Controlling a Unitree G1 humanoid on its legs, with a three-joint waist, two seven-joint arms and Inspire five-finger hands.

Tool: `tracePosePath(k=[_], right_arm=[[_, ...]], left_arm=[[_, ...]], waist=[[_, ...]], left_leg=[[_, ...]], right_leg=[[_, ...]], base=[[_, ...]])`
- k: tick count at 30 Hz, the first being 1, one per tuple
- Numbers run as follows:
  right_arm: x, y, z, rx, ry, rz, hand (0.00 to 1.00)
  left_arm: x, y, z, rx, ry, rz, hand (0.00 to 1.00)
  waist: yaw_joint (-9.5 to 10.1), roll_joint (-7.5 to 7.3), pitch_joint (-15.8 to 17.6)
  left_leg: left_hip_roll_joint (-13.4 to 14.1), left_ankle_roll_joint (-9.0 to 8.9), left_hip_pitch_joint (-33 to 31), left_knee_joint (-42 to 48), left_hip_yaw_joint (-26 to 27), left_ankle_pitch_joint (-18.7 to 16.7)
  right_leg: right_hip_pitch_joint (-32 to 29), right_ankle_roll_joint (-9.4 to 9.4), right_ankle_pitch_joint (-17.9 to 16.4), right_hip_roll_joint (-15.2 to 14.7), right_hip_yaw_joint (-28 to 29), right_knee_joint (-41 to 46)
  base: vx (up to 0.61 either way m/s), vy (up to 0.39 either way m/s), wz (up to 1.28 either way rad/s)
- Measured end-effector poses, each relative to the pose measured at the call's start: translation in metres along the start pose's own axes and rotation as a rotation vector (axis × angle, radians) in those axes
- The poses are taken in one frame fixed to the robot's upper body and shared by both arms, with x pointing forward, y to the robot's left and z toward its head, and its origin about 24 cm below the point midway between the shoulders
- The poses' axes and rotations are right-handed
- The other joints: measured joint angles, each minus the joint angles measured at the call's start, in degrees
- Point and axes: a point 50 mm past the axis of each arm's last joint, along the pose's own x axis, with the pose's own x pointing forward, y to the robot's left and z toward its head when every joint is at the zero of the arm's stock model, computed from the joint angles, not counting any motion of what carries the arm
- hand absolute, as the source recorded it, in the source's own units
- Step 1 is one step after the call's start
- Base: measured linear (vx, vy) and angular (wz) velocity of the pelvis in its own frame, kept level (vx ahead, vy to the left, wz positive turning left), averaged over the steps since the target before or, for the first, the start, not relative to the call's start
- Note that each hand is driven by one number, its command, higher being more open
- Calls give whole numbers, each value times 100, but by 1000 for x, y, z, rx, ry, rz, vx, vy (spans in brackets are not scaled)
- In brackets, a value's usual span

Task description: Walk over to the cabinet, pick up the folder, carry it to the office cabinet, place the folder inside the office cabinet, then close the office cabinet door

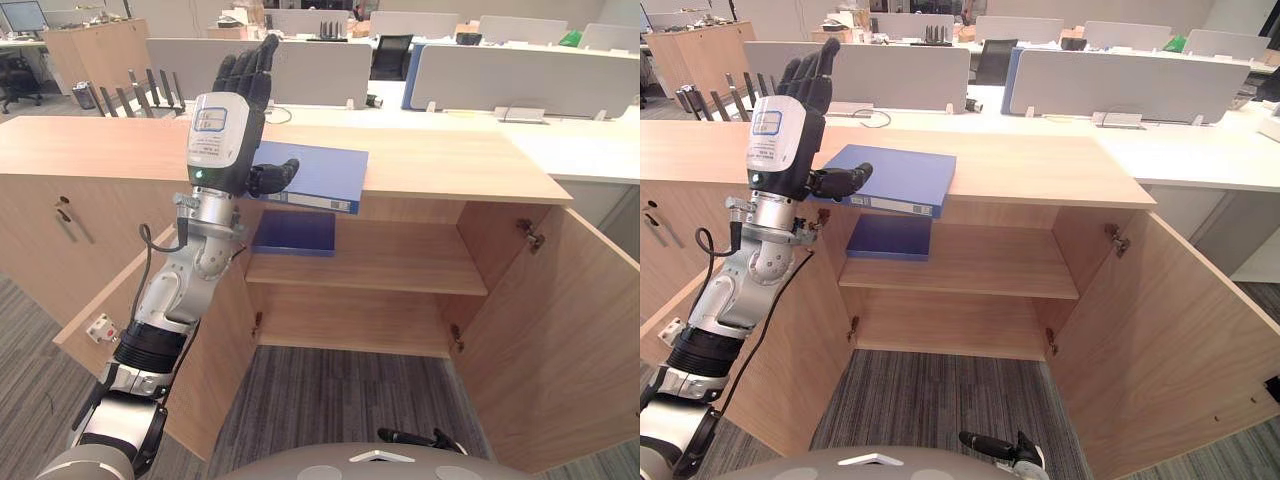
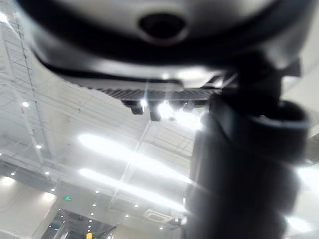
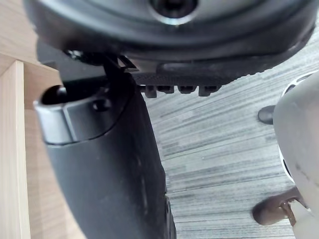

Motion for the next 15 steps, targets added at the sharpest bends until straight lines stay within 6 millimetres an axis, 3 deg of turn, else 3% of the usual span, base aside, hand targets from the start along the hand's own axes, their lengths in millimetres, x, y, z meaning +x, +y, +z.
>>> tracePosePath(k=[9, 15], right_arm=[[0, 1, 3, -35, -16, 6, 100], [0, 4, 5, -17, -26, 12, 100]], left_arm=[[-9, -23, -33, 29, 144, -153, 100], [-15, -29, -43, 56, 172, -210, 100]], waist=[[-132, -19, 43], [-182, -86, 149]], left_leg=[[9, -37, 12, -3, 0, -24], [19, -54, 22, -1, 27, -35]], right_leg=[[3, -5, -7, 8, -42, -15], [5, 18, 6, 11, -39, -35]], base=[[4, 0, 0], [24, -3, -3]])
